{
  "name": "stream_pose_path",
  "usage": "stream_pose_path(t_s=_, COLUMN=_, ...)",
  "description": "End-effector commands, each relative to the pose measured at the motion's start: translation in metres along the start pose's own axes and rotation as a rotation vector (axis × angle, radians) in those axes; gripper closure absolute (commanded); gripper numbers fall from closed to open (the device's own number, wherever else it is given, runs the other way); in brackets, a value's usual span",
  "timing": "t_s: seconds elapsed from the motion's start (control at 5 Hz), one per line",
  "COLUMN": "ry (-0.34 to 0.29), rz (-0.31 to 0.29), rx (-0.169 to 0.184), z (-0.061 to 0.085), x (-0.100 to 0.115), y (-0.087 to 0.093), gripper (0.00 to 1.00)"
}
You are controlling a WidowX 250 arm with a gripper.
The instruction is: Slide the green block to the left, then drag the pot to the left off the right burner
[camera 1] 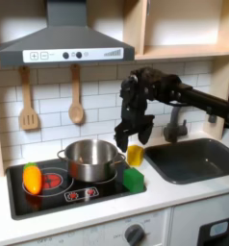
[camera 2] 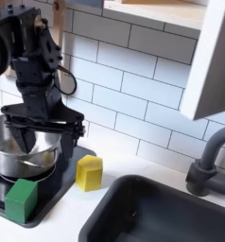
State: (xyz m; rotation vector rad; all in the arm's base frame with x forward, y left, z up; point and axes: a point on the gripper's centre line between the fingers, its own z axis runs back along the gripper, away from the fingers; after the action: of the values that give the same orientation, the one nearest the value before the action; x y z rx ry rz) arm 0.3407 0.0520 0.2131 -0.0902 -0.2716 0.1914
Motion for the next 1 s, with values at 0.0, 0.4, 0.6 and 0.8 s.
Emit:
stream_pose_path(t_s=0.0, ry=0.105, rz=-0.089, rx=0.013, z=-0.003, x=-0.010, y=0.016, gripper=0.00)
stream_pose_path(t_s=0.4, ry=0.135, rz=-0.115, rx=0.006, z=-0.008, x=0.003, y=0.024, gripper=0.00)
stream_pose_path(t_s=0.6, ry=0.115, rz=-0.126, rx=0.015, z=-0.009, x=0.019, y=0.030, gripper=0.00)
stream_pose_path(t_s=0.8, ry=0.114, rz=-0.131, rx=0.028, z=-0.015, x=0.030, y=0.039, gripper=0.00)
